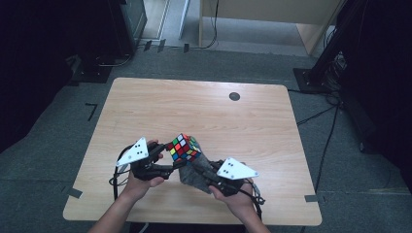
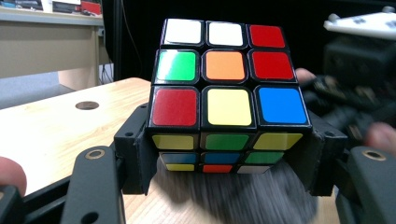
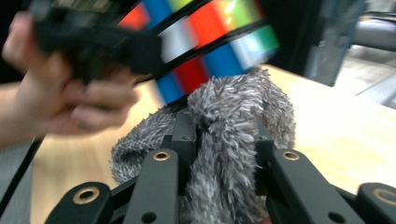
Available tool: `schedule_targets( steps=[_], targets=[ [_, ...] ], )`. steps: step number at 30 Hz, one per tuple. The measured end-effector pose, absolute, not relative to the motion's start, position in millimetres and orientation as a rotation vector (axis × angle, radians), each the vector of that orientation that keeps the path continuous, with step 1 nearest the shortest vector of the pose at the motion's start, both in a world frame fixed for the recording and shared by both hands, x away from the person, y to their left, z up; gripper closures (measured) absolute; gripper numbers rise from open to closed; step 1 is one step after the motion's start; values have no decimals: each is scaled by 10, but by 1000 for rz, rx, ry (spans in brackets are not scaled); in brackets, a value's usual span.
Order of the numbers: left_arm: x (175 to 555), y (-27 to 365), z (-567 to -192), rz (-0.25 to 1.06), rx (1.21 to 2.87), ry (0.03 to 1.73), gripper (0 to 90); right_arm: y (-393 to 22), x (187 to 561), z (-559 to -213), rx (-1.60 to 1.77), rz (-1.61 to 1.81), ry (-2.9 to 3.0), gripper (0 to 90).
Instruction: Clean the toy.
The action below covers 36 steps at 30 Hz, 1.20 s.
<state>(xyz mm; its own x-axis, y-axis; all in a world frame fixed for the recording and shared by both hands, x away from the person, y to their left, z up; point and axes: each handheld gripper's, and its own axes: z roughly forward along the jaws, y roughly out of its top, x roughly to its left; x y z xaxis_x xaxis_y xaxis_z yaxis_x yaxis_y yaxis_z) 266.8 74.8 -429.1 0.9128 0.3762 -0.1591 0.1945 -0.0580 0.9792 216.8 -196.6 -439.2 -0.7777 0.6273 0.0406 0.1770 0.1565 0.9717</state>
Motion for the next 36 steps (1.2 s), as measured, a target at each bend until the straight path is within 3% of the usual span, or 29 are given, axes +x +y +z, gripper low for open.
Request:
schedule_targets(
  steps=[4,11,19,27,32,36],
  targets=[
    [2668,729,-4301,153,1646,445,341,-2046,2191,-4387,820,1684,2023,728],
    [2678,746,-4301,152,1643,452,341,-1726,2080,-4490,662,1584,2185,723],
    [2671,737,-4298,156,1646,450,341,-2042,2184,-4367,839,1681,2013,728],
    [2679,764,-4285,160,1636,456,341,-1771,2088,-4453,655,1614,2179,722],
    [2703,801,-4280,183,1641,479,341,-1938,2169,-4434,714,1623,2114,719],
    [2715,803,-4281,185,1641,500,341,-2170,2357,-4530,964,1523,2009,689]
  ],
)
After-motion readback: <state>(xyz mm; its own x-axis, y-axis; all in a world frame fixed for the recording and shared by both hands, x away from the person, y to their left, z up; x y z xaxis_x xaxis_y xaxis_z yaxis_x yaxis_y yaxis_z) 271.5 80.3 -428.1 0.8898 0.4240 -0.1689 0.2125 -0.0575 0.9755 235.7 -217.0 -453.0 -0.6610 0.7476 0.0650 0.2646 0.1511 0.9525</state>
